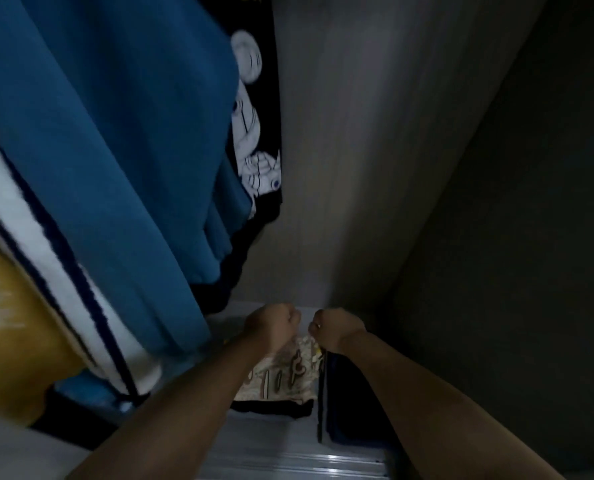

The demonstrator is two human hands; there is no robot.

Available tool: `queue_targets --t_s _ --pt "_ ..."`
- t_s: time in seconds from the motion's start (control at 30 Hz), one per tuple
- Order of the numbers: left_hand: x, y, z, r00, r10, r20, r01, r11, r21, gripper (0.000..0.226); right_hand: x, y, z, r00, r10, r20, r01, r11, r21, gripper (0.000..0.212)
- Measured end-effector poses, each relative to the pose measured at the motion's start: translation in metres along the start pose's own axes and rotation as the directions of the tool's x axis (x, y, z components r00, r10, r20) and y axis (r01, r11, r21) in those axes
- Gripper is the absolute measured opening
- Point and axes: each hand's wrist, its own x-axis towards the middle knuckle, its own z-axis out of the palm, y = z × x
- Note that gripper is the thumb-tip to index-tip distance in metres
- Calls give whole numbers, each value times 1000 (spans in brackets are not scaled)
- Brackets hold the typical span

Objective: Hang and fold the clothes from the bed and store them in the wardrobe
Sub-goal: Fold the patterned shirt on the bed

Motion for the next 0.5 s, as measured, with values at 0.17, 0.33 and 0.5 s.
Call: queue_targets --t_s 0.17,0.33,0.5 --pt "-44 44 -107 996 -83 -14 81 993 -91 37 -57 -24 -103 1000 6 -30 -5 999 38 39" --pt "-85 77 -186 996 -26 -87 16 994 -107 46 -103 -39 -171 996 -10 -92 15 998 60 35" --pt "-121 98 -214 993 45 -109 -52 996 -68 41 -143 -44 -187 983 23 -185 -8 997 82 35"
